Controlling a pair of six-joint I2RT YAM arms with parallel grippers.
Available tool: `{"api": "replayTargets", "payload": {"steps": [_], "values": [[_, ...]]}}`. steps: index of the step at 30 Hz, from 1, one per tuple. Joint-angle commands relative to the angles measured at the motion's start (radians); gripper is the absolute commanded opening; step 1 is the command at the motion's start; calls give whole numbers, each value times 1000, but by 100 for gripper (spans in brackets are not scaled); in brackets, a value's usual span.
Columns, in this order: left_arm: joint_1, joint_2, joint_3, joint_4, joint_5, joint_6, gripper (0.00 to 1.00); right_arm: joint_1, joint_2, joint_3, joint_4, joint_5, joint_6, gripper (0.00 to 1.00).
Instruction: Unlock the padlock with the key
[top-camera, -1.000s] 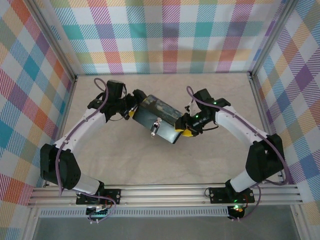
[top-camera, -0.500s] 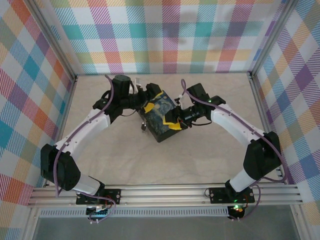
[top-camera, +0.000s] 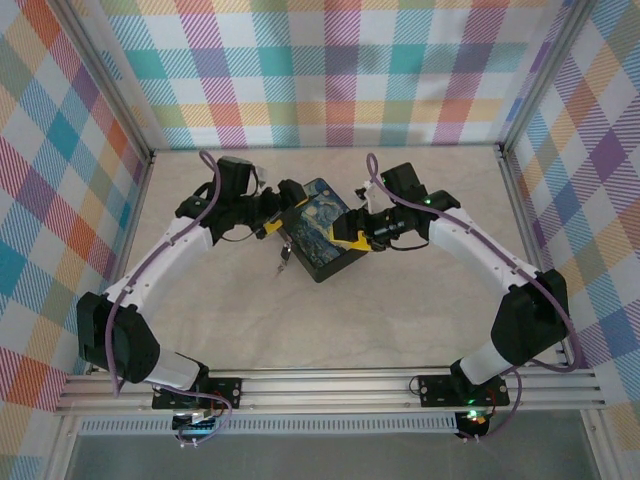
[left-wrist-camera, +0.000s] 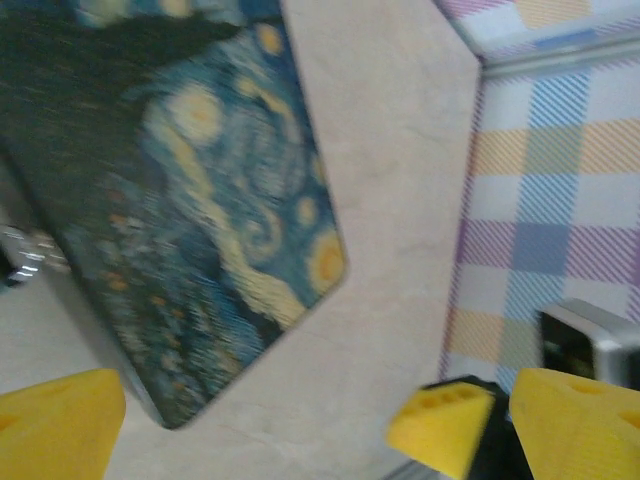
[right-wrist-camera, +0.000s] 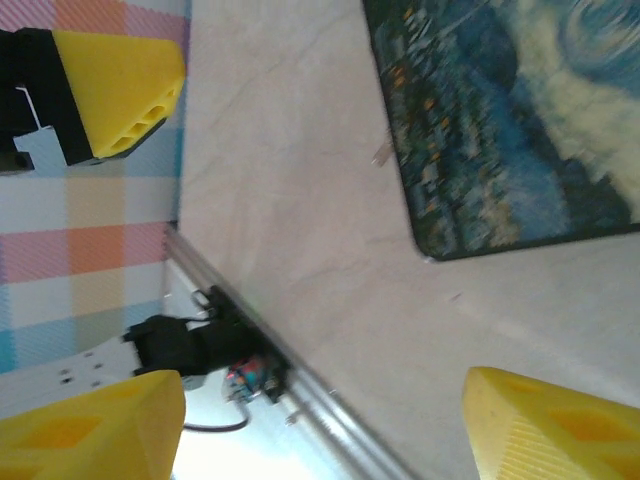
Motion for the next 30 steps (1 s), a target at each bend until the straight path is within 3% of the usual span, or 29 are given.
{"api": "replayTargets", "payload": {"steps": [1,3,6,10,16,24,30], "values": [[34,56,8,-68,-110,138,98,-4,30,8,10,149,-110,77],[44,95,34,-83,-161,233,98,7,38,-19,55,148,-99,84],[82,162,61,-51,-135,348,100,24,35,-62,111,180,-54,100],[116,273,126,4,-135,454,100,49,38,-117,164,193,71,100],[198,419,215,125,-66,494,100,82,28,-235,259,209,258,100],[204,648,372,210,133,521,100,123,118,-216,365,218,301,100],[179,659,338,276,278,548,99,114,168,-173,370,254,305,100]]}}
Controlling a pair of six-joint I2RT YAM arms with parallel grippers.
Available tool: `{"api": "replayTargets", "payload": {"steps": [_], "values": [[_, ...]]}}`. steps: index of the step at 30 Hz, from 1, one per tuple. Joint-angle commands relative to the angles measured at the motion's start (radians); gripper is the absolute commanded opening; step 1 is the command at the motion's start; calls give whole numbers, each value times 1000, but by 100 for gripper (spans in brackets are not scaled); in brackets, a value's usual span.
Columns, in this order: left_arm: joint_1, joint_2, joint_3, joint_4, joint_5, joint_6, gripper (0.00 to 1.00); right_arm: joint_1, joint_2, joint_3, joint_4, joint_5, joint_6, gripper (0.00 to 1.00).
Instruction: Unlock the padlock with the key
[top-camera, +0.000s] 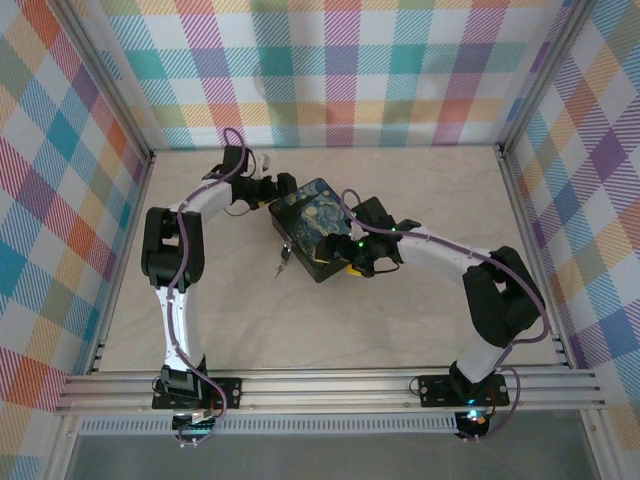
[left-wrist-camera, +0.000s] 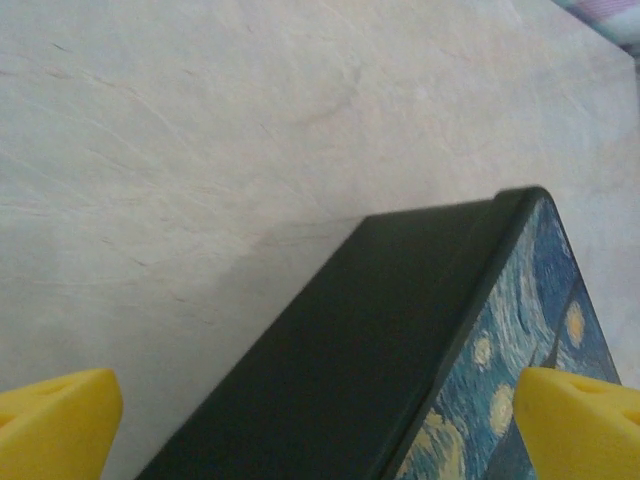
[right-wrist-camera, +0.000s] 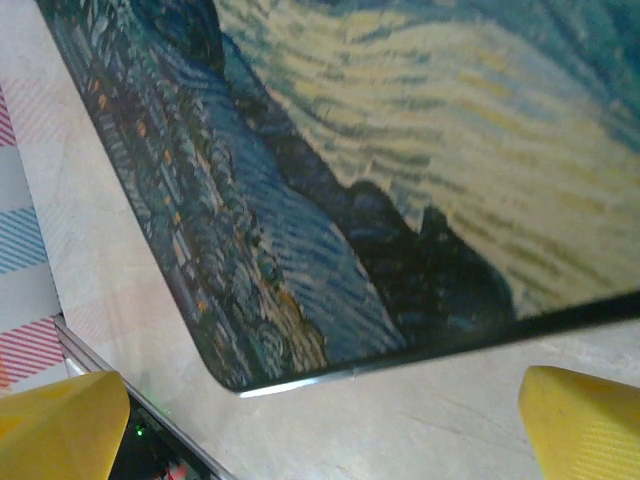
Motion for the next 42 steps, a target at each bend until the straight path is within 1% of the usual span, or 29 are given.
{"api": "replayTargets", "payload": {"steps": [1,4,9,13,16,17,19,22,23,25,28,31,33,35,37,40,42], "values": [[-30,-41,-23,45,121,61,99,-9,18,55,30,29,10,100],[-63,-122,-116,42,111,87,99,-44,20,89,4,34,-13,100],[-103,-282,-309,91,106,46,99,-116,23,131,-53,8,-83,100],[-163,-431,-454,106,55,0,99,-165,31,150,-81,-39,-152,100],[-219,-522,-518,91,15,-23,99,-187,59,192,-109,-75,-209,100],[-237,-544,-526,73,-16,-22,99,-193,71,210,-118,-85,-225,100],[-265,-582,-527,10,-114,-11,99,-211,98,246,-138,-107,-249,100],[-267,-619,-498,-112,-263,6,99,-249,94,260,-153,-108,-262,100],[-267,-629,-488,-132,-290,14,99,-261,86,255,-154,-109,-265,100],[-267,-644,-466,-182,-317,29,99,-287,65,245,-160,-117,-280,100],[-266,-664,-456,-223,-319,29,99,-309,41,235,-172,-133,-299,100],[-270,-694,-465,-256,-329,-4,99,-318,22,232,-194,-144,-318,100],[-285,-732,-478,-288,-354,-18,99,-320,1,221,-214,-128,-331,100],[-336,-773,-484,-345,-443,-36,98,-328,-23,192,-226,-114,-332,100],[-425,-822,-507,-388,-557,-103,97,-344,-56,140,-215,-105,-323,100],[-572,-875,-578,-377,-706,-297,95,-372,-100,67,-181,-90,-306,100],[-663,-874,-626,-332,-790,-427,93,-384,-118,40,-170,-80,-298,100]]}}
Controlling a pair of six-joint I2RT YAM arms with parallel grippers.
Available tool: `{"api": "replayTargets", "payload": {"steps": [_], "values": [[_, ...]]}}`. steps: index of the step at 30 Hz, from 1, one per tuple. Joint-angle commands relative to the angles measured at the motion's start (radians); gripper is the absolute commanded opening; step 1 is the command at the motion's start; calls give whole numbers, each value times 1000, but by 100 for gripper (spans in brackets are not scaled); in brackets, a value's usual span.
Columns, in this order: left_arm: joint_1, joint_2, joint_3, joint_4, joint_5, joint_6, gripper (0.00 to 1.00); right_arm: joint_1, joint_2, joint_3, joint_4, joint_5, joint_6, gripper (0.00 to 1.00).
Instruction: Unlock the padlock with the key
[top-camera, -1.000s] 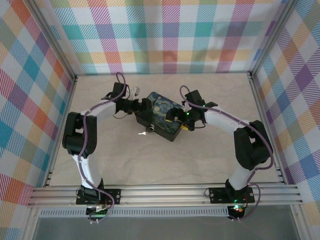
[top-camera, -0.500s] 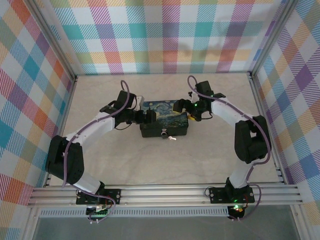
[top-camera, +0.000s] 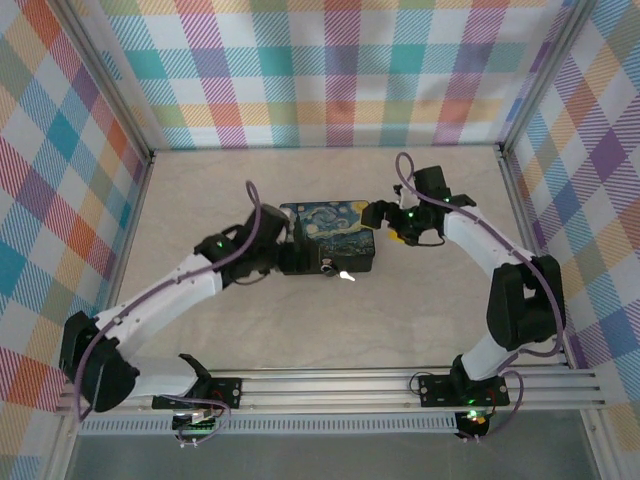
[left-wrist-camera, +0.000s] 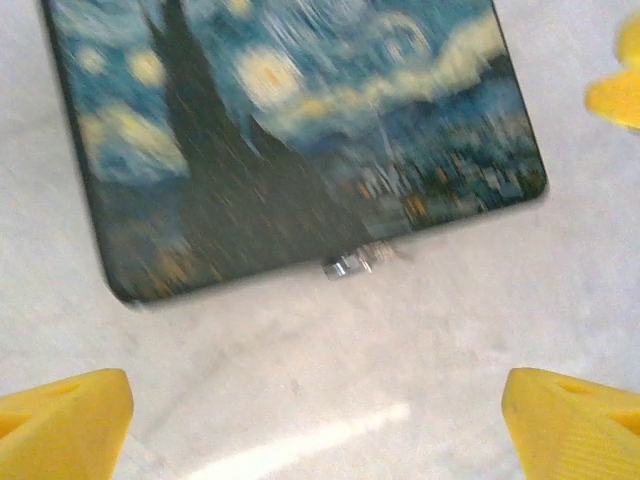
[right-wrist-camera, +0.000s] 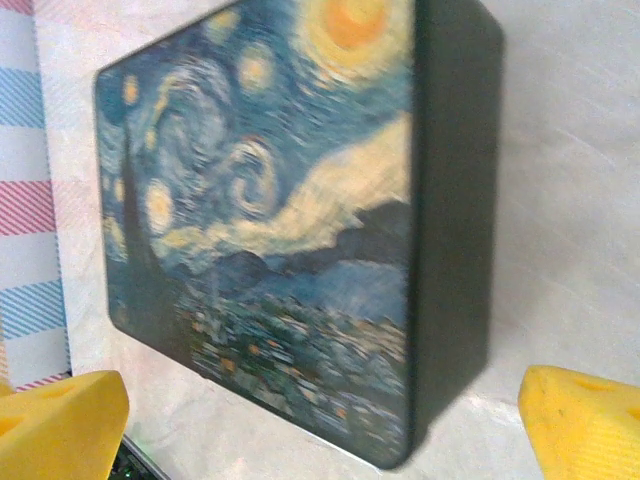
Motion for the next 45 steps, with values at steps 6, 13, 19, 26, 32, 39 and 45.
{"api": "replayTargets", "payload": {"steps": [6,13,19,26,32,39,45], "values": [[-282,235,-21,98,-376,-416,90,-23,-64,-92,63,-14,21,99],[-325,456,75,176,-525,-540,83,-32,-120,-174,83,3,43,89],[-321,534,90,257,-609,-602,79,-36,-115,-210,112,-22,34,87],[-304,578,67,325,-636,-666,71,-45,-98,-217,128,-56,19,87],[-297,608,45,419,-661,-673,62,-49,-91,-230,133,-77,11,86],[-294,625,20,415,-697,-700,59,-60,-114,-250,127,-84,1,86],[-287,634,-3,426,-706,-716,52,-61,-118,-254,129,-96,4,86]]}}
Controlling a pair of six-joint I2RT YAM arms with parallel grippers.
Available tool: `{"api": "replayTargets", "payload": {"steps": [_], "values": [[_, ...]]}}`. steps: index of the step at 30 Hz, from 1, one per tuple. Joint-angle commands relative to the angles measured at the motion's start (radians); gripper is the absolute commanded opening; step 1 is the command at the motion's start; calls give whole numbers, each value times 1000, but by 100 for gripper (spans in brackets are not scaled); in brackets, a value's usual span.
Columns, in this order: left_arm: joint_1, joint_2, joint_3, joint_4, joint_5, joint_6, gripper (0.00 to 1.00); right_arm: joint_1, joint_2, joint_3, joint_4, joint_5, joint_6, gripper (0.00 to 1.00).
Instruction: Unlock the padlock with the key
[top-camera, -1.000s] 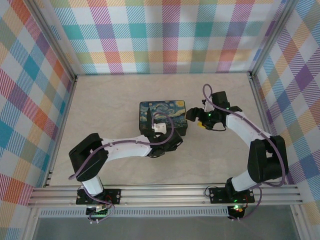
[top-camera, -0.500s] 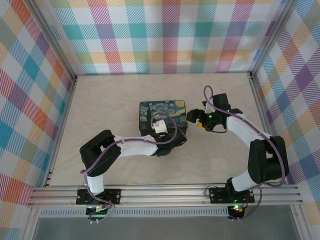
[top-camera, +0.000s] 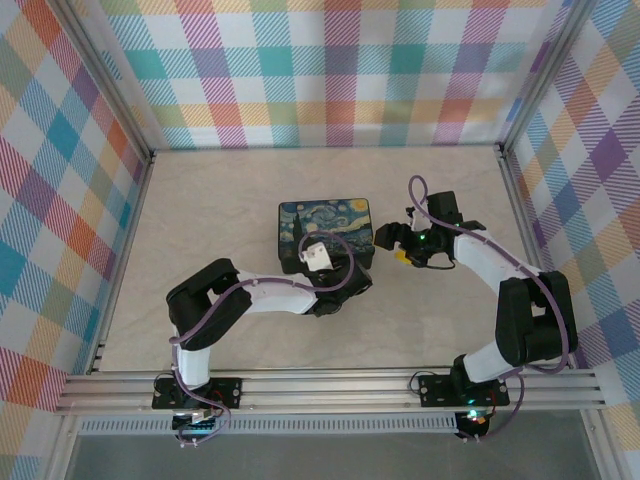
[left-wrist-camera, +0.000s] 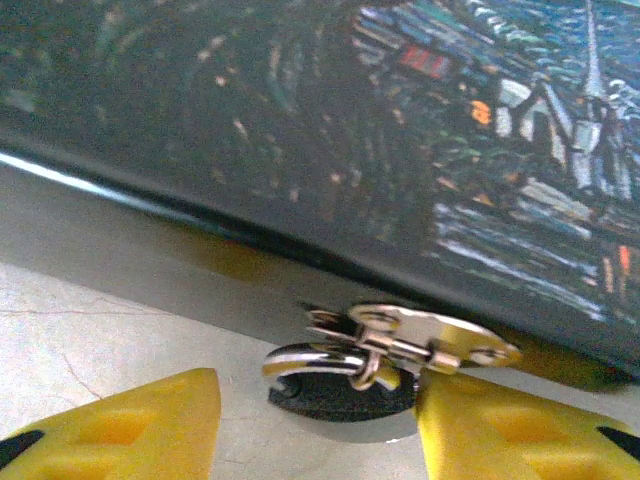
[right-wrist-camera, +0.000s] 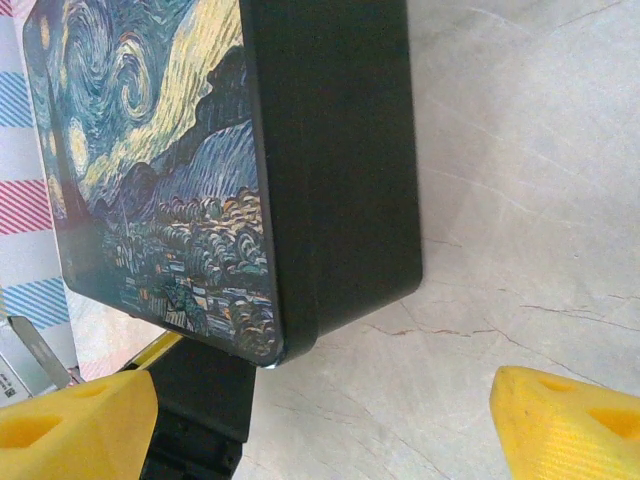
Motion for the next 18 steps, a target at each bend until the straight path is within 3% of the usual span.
{"api": "replayTargets", "payload": {"steps": [1,7,18], "values": [[13,16,-25,11,-42,-18,51,-5,-16,-8,6,-36,-21,86],[19,39,-25,42,-55,-4,40,-5,-16,-6,5,-49,-18,86],[31,54,-31,33,-49,2,32,-5,-36,-25,-4,-49,-26,86]]}}
